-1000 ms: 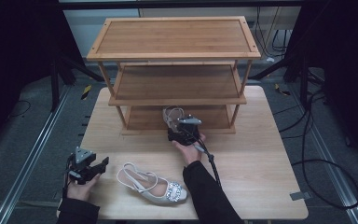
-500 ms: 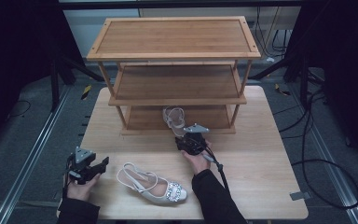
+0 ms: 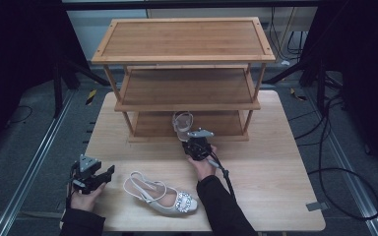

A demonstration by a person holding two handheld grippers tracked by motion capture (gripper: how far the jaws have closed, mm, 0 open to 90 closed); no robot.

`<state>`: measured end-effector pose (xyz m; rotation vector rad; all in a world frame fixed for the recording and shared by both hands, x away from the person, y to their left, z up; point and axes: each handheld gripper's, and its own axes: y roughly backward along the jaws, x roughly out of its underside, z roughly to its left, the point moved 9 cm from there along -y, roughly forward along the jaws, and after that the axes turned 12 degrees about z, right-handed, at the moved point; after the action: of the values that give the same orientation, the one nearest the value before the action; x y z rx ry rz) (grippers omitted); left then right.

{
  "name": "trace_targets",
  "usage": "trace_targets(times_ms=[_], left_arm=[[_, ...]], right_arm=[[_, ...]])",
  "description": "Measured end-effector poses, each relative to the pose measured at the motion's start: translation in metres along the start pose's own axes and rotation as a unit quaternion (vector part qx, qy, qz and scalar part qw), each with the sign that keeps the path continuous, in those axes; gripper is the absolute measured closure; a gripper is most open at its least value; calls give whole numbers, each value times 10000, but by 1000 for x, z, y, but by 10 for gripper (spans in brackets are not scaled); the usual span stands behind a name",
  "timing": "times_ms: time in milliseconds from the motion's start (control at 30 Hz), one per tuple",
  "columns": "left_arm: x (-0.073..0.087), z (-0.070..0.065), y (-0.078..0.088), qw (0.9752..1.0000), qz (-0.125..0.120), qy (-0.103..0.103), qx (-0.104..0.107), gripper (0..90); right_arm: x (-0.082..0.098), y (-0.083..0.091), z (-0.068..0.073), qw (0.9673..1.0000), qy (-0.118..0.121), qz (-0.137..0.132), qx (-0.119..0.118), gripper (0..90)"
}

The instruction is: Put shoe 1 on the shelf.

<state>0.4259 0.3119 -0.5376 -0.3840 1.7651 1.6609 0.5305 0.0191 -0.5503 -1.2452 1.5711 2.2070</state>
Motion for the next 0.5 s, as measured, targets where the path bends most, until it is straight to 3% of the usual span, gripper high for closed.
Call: trace_targets(times_ms=[267,433,500], left_arm=[[1,0,0,10000,15,-17,2,431],[1,0,1,10000,1,0,15,432],[1,1,0,10000,4,2,16,434]], right_arm=[[-26,-10,19,9998,103,-26,-171,782],[-35,-22,15,9999,21,-34,-98,782],[-36,-26,13,9999,90,-25,-65,782]])
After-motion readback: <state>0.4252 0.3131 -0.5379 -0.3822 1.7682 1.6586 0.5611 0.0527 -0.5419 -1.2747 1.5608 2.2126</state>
